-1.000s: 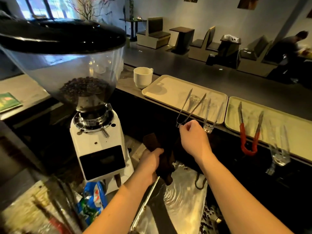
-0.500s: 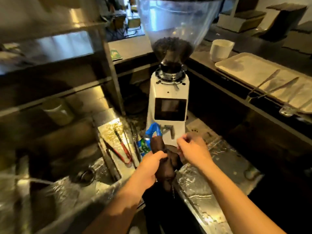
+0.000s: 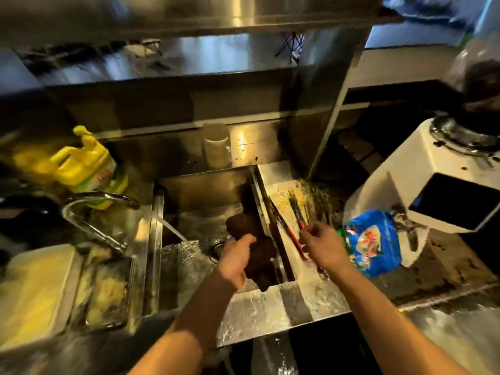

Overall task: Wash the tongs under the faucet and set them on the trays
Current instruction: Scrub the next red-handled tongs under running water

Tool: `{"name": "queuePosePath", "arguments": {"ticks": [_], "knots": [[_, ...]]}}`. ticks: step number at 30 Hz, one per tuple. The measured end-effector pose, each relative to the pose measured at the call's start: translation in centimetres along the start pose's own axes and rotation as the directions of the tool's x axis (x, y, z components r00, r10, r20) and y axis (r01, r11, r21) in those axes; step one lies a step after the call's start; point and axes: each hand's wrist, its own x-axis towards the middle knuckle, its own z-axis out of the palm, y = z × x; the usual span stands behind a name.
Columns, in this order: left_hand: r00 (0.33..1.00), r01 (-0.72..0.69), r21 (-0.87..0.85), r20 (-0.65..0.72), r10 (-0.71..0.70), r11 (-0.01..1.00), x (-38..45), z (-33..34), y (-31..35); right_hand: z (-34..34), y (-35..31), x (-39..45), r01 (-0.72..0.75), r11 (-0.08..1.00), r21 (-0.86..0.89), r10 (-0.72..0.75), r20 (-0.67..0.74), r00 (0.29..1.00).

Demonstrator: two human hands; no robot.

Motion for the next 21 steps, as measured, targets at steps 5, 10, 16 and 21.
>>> {"name": "queuePosePath", "arguments": {"ticks": [5, 10, 16, 21], "knots": [[0.997, 0.055, 0.026, 0.049, -0.057, 0.998, 2.9, 1.4, 0.3, 2.0, 2.0, 2.9, -0.02, 0.967, -0.254, 0.014, -0.024, 1.0], [0.996, 0.084, 0.016, 0.003, -0.084, 0.996, 6.1, 3.1, -0.8, 3.2, 5.0, 6.1, 0.005, 0.783, -0.622, 0.022, 0.036, 0.999], [0.996, 0.087, 0.098, -0.033, -0.084, 0.991, 8.5, 4.2, -2.2, 4.7, 7.5, 7.5, 0.076, 0.548, -0.833, -0.007, 0.086, 0.996], [0.998, 0.068, 0.062, -0.013, -0.068, 0.996, 8.5, 4.4, -1.9, 4.0, 6.7, 7.5, 0.086, 0.699, -0.71, -0.088, 0.034, 0.996]]}}
